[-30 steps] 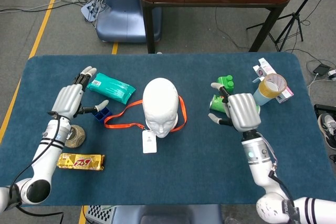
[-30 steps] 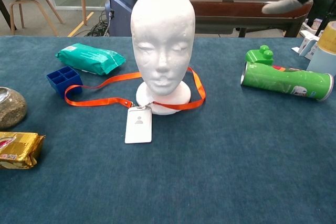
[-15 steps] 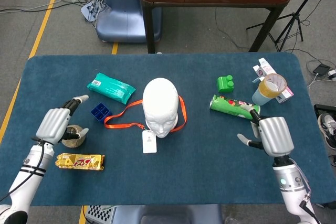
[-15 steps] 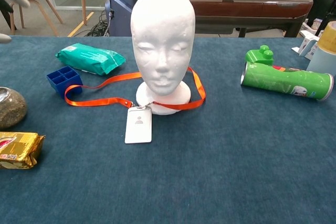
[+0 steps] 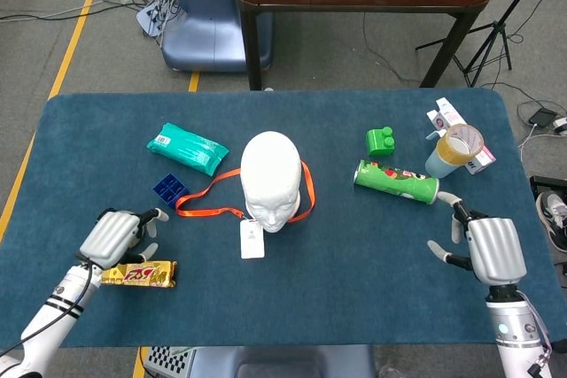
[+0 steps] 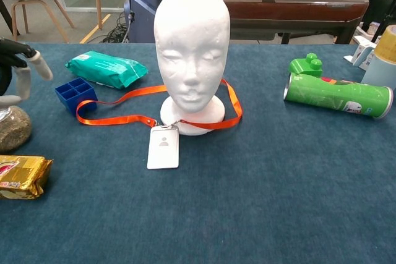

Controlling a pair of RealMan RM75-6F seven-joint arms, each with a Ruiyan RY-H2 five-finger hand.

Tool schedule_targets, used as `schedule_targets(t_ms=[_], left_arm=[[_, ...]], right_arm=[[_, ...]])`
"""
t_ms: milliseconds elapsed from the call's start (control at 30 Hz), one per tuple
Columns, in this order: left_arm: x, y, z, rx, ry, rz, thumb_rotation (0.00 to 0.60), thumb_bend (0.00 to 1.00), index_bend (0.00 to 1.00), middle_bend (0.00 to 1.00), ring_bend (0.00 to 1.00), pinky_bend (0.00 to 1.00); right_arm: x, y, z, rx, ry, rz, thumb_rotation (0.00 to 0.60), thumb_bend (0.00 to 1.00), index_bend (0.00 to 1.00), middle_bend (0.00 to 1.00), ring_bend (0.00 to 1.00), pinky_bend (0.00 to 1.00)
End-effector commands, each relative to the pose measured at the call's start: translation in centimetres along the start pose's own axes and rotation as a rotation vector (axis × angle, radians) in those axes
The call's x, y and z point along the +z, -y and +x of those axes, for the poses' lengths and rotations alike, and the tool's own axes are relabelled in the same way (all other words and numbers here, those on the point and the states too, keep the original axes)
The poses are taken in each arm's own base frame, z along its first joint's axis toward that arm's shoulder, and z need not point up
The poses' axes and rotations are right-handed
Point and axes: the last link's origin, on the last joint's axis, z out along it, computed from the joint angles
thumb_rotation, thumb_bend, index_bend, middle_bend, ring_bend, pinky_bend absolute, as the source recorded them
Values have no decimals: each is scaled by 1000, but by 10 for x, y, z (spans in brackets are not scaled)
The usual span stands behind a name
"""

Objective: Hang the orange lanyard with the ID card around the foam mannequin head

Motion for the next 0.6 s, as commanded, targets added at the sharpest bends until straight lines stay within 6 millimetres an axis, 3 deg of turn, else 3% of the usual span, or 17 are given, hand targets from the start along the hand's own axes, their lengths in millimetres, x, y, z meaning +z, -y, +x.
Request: schedule_targets(t_ms=[33,100,267,600], left_arm=[[12,-9,-7,26,26,-46,600,344,292,673,677,734],[20,-14,-11,37,44,-69,600,365,273,773,760,807],[36,-25,-22,94,138,-104,600,430,198,900,870,896],[62,-49,-44,138,286,-147,600,572,60,959,933,940]], right_arm=[[-1,-1,-1,0,3,-10,600,146,261,702,636,798],[-2,-2,0,1,3,-18,600,146,260,702,636,798],[-4,-6,3,-1,-7,-38,600,146,261,702,636,798],[-7,-11,4,2,-4,-62,600,146,261,702,638,798]])
